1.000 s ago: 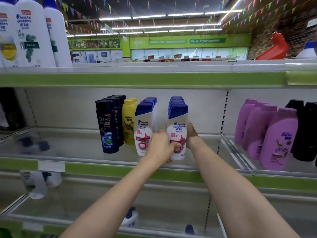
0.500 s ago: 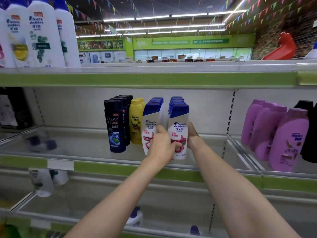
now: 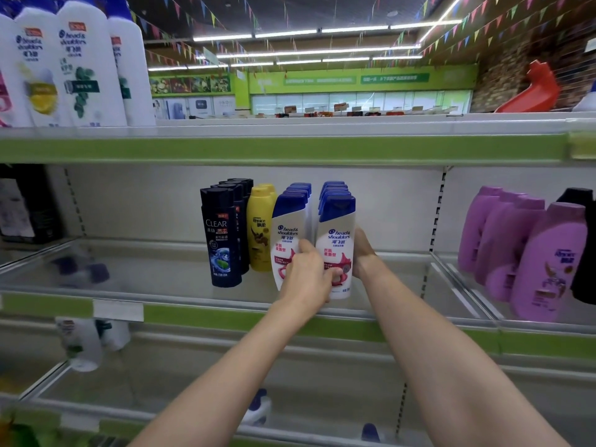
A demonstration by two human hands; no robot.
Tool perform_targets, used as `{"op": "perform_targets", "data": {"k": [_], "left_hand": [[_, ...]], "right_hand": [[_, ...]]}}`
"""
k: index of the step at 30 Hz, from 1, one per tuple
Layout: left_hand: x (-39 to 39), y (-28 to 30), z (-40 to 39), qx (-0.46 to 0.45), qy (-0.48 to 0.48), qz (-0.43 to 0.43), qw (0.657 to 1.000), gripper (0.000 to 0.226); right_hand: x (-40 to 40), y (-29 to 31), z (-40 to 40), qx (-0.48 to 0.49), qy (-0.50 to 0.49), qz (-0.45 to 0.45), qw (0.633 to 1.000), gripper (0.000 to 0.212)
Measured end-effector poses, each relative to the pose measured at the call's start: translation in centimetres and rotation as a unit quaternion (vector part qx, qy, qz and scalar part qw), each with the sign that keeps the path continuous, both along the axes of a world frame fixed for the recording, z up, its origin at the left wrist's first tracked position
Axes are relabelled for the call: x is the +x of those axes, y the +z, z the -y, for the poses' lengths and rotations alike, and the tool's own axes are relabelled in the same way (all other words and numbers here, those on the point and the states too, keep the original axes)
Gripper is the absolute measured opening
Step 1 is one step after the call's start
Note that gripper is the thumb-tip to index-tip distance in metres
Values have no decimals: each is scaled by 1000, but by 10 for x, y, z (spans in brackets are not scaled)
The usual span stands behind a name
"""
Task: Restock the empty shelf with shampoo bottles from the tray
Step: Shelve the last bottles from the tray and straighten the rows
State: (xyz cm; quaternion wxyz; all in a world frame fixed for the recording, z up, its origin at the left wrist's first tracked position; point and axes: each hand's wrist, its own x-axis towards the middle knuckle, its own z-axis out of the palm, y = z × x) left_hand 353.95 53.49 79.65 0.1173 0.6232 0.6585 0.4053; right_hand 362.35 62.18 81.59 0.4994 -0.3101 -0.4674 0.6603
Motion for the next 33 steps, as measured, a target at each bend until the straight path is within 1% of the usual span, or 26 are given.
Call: {"op": "perform_targets", "data": {"k": [3,6,11,13,15,16,17,19,21,23,24,26,29,31,33], "left_hand": [[-1,-1,1,13,10,-18,1000,40],[0,-3,1,23,19,-20,999,42],[-1,-4,3,30,11,-13,999,51],[-2,-4,6,37,-2,-19,999,49],[-1,-1,10,51,-2,-37,998,44],[1,0,12,64,0,-48,997,41],[3,2,15,79,3,-58,995,37],[10,7,20,107,1,-74,992,32],[18,11,24,115,-14,-83,990,27],[29,13,25,105,-38,-83,990,24],[34,13,26,95,-46,-80,991,25],[46,14,28,75,-59,-71,993,26],[65,15,27,57,-83,-44,994,26],[81,18,26,38,-106,-8,994,27],[99,19,23,27,-128,8,991,30]], "right_hand": [[0,-3,-8,33,7,5,999,36],[2,-4,-8,35,9,26,999,37],[3,-7,-16,18,-7,25,999,39],[7,-10,-28,24,-51,56,997,42],[14,-18,-42,19,-93,116,989,55],[20,-17,-40,15,-97,129,987,58],[22,-11,-29,12,-98,137,986,56],[23,6,-2,20,-129,174,976,52],[33,9,4,47,-168,223,959,43],[45,10,14,81,-201,276,936,32],[51,9,18,96,-209,300,926,31],[69,7,28,132,-221,338,905,36],[94,7,48,198,-260,404,854,38],[113,7,65,233,-284,426,827,37],[132,7,81,262,-308,417,814,36]]}}
